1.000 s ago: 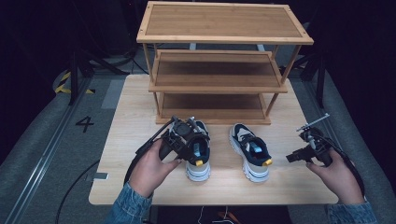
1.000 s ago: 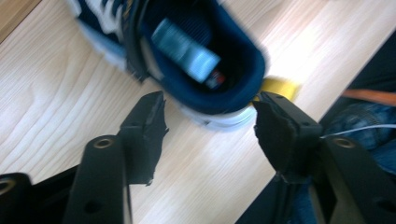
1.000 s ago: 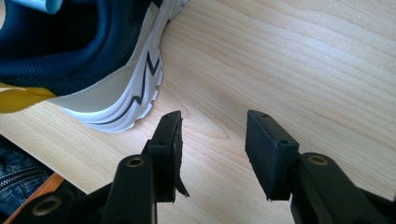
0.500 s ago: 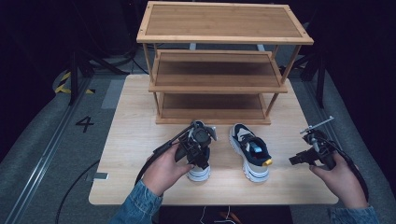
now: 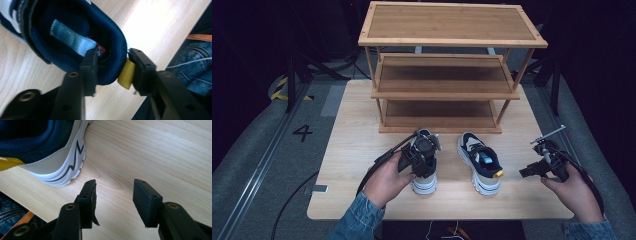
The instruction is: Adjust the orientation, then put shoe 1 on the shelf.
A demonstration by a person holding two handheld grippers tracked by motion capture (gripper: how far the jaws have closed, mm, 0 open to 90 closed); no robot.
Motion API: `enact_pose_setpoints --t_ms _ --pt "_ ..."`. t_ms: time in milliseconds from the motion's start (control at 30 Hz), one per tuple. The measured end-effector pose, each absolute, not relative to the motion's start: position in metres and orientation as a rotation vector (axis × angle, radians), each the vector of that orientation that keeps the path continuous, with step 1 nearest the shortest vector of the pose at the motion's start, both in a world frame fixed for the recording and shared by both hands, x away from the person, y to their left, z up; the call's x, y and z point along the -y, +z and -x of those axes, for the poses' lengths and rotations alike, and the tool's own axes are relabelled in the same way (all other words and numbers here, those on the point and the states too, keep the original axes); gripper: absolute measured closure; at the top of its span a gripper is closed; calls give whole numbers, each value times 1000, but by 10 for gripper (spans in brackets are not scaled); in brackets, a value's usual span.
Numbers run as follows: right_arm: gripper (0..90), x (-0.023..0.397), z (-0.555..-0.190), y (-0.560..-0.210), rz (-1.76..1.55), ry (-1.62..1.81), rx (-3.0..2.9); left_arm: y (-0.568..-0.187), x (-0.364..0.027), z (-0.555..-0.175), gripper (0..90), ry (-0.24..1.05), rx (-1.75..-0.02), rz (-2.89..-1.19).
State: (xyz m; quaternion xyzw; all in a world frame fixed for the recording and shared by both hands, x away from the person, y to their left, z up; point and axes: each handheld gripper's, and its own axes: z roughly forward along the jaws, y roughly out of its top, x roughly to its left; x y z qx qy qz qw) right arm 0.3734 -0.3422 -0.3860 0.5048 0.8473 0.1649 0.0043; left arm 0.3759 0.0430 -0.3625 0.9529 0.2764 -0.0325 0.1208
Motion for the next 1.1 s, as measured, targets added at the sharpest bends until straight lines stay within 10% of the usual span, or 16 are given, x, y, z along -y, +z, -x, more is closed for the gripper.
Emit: enact_pose_setpoints --t_ms 1100 --pt "538 343 -375 -387 -1595 519 -2652 -332 -27 -383 782 76 -584 -2849"
